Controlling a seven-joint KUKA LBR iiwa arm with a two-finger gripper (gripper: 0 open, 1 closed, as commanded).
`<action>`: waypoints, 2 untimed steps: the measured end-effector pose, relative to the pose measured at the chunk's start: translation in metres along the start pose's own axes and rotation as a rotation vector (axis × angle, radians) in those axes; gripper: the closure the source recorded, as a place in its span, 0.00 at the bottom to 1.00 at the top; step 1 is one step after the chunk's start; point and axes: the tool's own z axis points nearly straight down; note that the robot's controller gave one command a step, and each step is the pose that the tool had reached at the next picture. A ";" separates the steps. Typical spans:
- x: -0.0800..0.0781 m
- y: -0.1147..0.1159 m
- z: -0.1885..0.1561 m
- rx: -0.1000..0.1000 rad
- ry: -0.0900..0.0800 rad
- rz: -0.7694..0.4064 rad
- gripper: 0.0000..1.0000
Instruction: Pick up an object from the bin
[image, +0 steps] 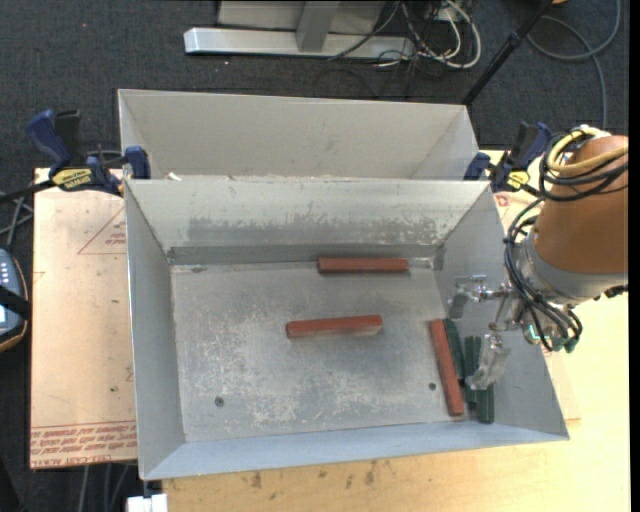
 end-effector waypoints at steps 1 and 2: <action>-0.002 0.000 -0.003 0.001 -0.007 -0.003 0.00; -0.012 -0.014 0.015 0.000 -0.014 0.106 0.00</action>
Offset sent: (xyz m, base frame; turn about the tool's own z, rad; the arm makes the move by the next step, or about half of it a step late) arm 0.0244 -0.0426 -0.0554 0.2918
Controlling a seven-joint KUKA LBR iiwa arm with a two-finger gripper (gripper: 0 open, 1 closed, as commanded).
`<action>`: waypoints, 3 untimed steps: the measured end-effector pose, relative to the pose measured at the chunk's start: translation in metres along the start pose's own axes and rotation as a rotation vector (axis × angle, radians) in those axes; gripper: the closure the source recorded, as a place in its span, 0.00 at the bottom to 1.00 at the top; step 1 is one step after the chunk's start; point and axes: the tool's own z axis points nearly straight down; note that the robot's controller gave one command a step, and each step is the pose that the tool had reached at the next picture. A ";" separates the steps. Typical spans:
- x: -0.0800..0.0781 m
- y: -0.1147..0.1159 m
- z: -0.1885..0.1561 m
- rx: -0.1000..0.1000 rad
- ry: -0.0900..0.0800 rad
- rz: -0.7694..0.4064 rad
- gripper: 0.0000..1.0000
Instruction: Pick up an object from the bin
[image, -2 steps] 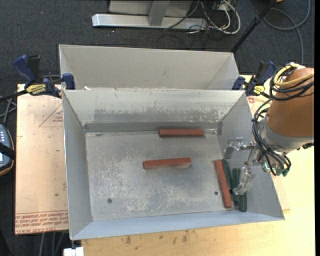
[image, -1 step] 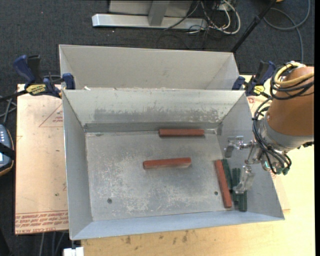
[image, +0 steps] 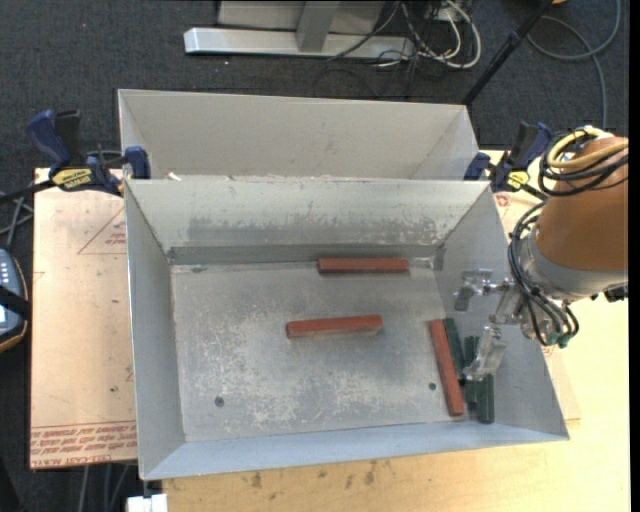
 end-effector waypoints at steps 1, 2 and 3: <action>-0.018 -0.014 0.034 0.001 0.006 0.123 0.00; -0.048 -0.015 0.053 0.001 0.005 -0.147 0.00; -0.066 -0.020 0.089 0.000 0.003 -0.302 0.00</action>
Offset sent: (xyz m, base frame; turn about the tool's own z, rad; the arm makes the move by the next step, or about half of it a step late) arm 0.0792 -0.0249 -0.0720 -0.3535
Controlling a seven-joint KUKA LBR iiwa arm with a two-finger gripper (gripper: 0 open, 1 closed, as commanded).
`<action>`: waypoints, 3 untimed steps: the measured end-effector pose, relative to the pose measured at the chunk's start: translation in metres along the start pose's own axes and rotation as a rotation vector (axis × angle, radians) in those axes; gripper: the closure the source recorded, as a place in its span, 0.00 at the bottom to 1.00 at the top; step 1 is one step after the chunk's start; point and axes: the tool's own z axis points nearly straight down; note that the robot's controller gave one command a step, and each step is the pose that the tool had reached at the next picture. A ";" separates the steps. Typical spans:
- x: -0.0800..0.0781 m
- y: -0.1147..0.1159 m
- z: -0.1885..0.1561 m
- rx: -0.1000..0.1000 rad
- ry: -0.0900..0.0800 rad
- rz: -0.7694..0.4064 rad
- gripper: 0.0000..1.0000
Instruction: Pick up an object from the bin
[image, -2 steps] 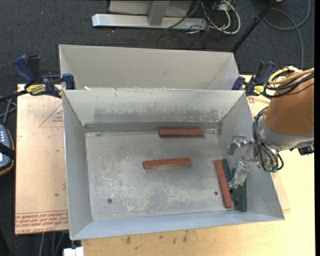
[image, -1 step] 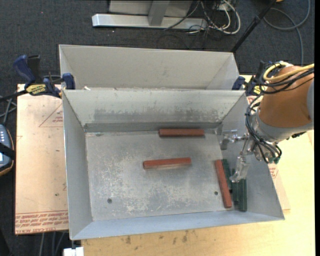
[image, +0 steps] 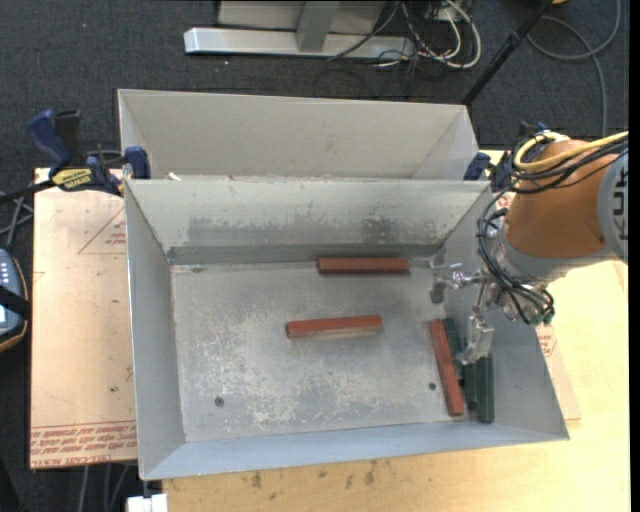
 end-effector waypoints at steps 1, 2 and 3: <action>0.016 0.002 0.035 -0.001 0.002 0.314 0.00; -0.024 -0.012 0.049 -0.016 -0.005 -0.376 1.00; -0.023 -0.012 0.049 -0.016 -0.007 -0.376 1.00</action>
Offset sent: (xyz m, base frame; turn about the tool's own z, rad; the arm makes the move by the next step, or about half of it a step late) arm 0.0208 -0.0179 -0.0537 -0.3799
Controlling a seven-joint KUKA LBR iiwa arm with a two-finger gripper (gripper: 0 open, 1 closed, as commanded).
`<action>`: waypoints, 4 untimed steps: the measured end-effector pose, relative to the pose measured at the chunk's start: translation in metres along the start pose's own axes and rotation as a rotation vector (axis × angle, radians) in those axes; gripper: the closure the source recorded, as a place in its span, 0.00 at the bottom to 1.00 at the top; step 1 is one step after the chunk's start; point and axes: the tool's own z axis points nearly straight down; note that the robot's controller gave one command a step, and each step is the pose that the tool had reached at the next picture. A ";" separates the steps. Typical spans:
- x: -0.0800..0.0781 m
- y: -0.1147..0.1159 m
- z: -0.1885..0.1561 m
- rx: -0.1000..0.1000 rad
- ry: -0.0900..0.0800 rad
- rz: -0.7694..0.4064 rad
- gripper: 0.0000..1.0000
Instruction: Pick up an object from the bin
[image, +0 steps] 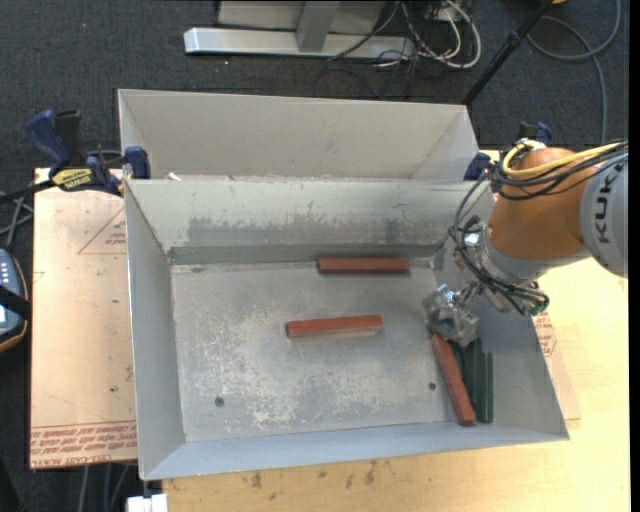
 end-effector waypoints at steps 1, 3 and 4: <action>-0.007 -0.008 -0.034 0.009 0.012 -0.012 1.00; -0.013 -0.005 -0.085 0.013 0.009 0.074 0.00; -0.016 -0.002 -0.063 0.018 0.006 -0.094 0.00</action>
Offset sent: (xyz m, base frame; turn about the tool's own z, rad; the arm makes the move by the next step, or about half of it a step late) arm 0.0121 0.0003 0.0854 0.0725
